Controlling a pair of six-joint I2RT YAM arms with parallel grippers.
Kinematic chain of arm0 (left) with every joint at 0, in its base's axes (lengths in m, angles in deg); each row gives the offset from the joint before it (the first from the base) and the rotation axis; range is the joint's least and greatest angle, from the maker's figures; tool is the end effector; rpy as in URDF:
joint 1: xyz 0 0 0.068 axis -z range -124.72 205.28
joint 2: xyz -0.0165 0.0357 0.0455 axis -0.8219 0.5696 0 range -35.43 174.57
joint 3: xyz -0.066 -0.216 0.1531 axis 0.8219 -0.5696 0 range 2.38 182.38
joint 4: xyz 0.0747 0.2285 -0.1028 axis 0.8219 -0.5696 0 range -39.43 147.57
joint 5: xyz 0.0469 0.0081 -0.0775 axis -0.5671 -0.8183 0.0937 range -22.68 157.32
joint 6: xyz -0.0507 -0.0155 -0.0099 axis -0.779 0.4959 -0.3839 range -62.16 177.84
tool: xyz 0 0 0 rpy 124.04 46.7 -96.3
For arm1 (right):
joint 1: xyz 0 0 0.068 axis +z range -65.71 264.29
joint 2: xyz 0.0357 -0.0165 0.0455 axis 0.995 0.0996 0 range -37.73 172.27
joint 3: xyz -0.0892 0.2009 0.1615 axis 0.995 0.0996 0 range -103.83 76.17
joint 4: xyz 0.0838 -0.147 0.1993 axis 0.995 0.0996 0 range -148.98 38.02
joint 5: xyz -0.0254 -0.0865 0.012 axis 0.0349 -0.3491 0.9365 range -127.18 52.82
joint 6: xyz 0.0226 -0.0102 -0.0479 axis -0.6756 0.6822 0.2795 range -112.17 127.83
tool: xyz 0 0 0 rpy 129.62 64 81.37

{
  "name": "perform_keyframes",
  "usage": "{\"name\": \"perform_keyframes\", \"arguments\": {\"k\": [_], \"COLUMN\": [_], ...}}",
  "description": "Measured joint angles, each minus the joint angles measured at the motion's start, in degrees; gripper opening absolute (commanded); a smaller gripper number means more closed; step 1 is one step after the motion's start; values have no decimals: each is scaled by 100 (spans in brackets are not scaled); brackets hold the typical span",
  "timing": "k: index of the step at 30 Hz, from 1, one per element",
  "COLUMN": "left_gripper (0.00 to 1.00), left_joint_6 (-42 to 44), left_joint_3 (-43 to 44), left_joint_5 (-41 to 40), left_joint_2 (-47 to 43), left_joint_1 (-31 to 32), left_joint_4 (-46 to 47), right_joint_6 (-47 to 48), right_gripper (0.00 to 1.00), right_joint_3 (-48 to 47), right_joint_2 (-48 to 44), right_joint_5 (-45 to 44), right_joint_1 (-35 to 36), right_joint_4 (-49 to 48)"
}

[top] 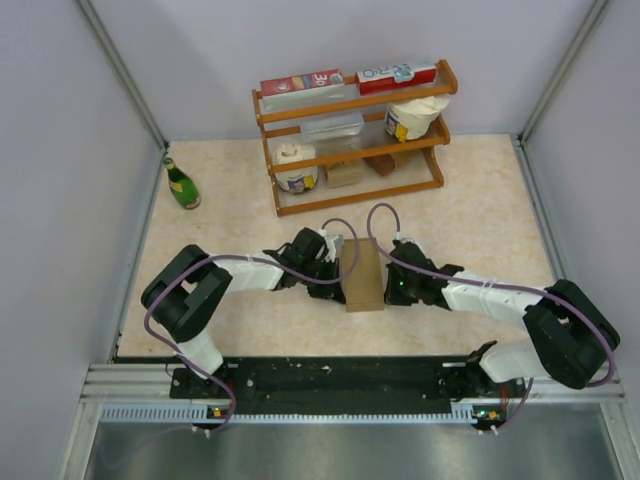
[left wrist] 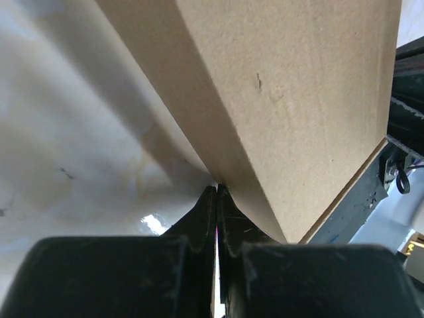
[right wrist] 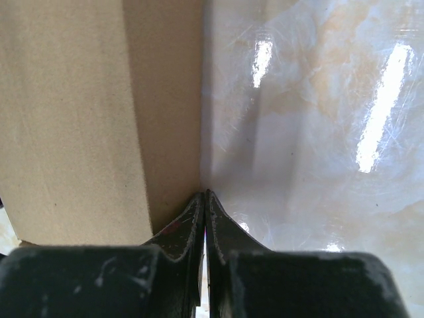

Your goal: Fold the paper box

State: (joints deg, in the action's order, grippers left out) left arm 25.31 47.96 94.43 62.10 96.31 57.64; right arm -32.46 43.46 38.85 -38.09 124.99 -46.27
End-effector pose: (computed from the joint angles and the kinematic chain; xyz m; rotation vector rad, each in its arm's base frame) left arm 0.2292 -0.2211 0.1361 0.4217 2.6585 -1.0730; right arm 0.1803 0.1543 0.1522 -0.0031 2.6439 0.4994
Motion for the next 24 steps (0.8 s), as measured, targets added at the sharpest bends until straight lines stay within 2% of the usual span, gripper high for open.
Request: {"name": "perform_keyframes", "arguments": {"k": [10, 13, 19, 24], "left_gripper": [0, 0, 0, 0], "left_joint_6": [-363, -378, -197, 83], "left_joint_3": [-186, -424, -433, 393], "left_joint_5": [-37, -63, -192, -256], "left_joint_2": [-81, -326, -638, -269], "left_joint_1": [129, -59, -1080, -1303], "left_joint_4": [72, 151, 35, -352], "right_joint_6": [-177, -114, 457, 1137], "right_gripper": [0, 0, 0, 0], "right_joint_3": [-81, -81, -136, -654], "right_joint_2": [-37, -166, -415, -111], "right_joint_5": [-240, -271, -251, -118], "right_joint_1": [105, 66, -914, -1381], "right_joint_4": [315, 564, 833, 826]}}
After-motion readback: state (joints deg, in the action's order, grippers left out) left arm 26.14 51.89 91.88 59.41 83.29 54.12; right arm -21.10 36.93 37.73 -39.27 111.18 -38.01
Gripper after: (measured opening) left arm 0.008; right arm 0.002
